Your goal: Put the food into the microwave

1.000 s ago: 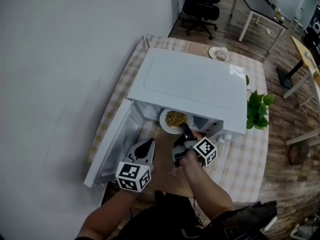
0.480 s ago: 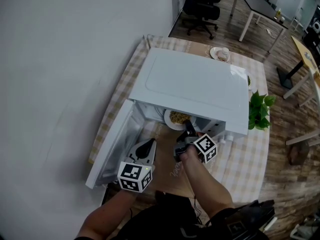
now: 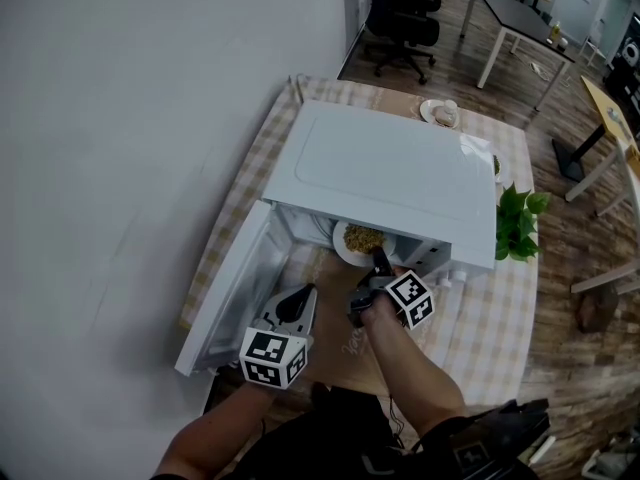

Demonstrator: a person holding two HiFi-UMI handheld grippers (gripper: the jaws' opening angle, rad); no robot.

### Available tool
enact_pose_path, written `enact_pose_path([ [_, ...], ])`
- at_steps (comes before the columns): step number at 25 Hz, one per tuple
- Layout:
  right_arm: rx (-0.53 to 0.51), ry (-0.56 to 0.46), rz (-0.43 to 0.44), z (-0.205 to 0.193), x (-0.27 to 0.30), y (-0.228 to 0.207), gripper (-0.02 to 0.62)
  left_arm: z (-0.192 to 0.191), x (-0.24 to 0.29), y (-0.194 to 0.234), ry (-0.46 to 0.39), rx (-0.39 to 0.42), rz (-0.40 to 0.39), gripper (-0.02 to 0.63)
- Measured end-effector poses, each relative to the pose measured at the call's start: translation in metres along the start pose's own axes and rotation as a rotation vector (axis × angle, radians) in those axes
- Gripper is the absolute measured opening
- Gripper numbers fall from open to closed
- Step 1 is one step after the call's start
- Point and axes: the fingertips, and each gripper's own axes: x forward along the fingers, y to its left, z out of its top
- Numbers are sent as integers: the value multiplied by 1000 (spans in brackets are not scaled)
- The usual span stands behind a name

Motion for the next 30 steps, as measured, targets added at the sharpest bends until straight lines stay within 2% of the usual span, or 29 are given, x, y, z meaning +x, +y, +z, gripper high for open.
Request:
enact_pose_path([
  [4, -17, -1, -22, 1, 2, -4, 58, -1, -2, -4, 1, 6, -13, 8],
  [7, -34, 14, -4, -2, 5, 0, 64, -2, -4, -4, 2, 10, -12, 8],
  [9, -52, 26, 13, -3, 4, 4, 132, -3, -5, -4, 2, 10, -9, 8],
  [13, -92, 43, 35, -5, -5, 10, 175, 0, -7, -6, -11, 10, -10, 8],
  [19, -193, 61, 38, -10, -24, 7, 192, 0, -12, -11, -23, 17, -17, 8],
  [21, -261, 59, 19, -11, -32, 2, 185, 0, -12, -15, -25, 38, -26, 8],
  [24, -411, 70, 15, -13, -41, 0, 129, 0, -13, -19, -34, 47, -34, 8],
  [27, -659, 97, 55, -21, -43, 13, 33, 0, -13, -19, -39, 43, -28, 8],
  [30, -917, 140, 78, -32, -44, 24, 14, 0, -13, -17, -39, 37, -23, 8],
])
